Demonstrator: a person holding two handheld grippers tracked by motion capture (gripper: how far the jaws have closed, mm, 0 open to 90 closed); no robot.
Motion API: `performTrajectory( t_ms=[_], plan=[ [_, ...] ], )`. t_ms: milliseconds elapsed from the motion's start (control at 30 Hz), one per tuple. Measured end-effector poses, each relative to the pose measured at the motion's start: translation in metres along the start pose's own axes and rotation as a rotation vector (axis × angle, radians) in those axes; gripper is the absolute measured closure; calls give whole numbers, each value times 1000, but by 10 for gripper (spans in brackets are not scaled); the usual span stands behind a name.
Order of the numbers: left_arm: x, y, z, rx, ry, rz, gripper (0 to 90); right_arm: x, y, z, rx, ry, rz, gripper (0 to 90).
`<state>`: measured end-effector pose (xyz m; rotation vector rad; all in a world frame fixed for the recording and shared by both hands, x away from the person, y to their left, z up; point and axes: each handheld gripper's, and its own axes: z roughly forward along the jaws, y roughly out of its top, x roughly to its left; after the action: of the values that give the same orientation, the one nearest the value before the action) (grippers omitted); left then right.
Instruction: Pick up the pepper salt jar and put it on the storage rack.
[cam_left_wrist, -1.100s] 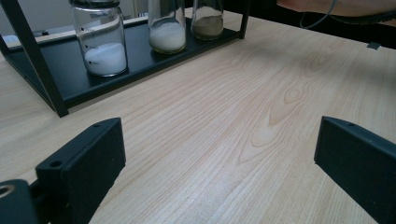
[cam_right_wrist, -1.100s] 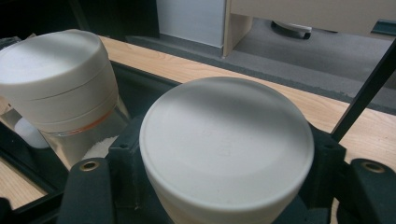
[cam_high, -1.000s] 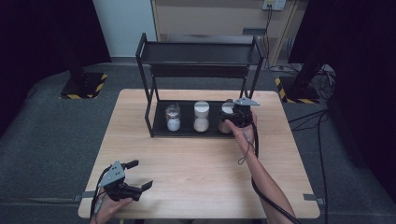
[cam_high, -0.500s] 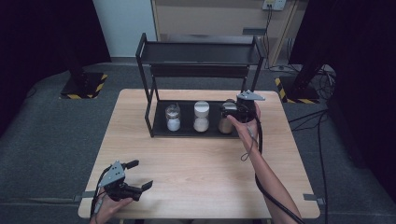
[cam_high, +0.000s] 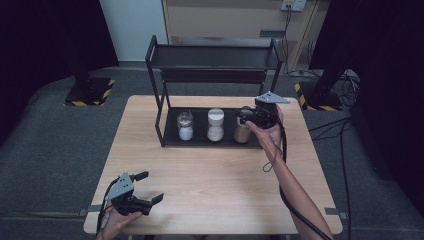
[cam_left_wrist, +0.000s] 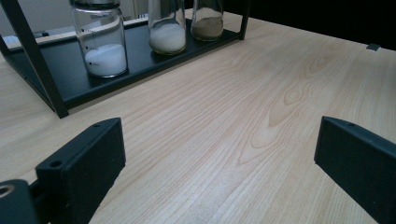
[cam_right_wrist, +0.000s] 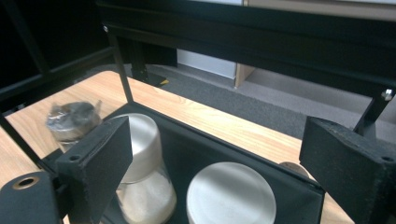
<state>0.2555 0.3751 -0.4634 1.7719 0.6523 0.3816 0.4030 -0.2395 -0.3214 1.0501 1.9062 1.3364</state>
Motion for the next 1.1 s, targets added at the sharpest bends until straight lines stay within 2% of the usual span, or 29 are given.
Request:
performTrajectory(
  t_ms=[267, 467, 767, 800, 1100],
  plan=[
    [0, 0, 0, -3, 1, -2, 10, 5, 5, -17, -17, 46, -37, 92],
    [0, 0, 0, -3, 1, -5, 10, 9, 1, -29, -28, 62, -53, 90],
    [2, -1, 2, -11, 2, -15, 9, 7, -10, -52, -37, 85, -40, 68],
    [2, -1, 1, -10, 1, -15, 9, 6, -14, -60, -38, 88, -41, 65],
    [3, -1, 3, -8, 2, -19, 9, 2, -31, -87, -43, 103, -36, 50]
  ],
)
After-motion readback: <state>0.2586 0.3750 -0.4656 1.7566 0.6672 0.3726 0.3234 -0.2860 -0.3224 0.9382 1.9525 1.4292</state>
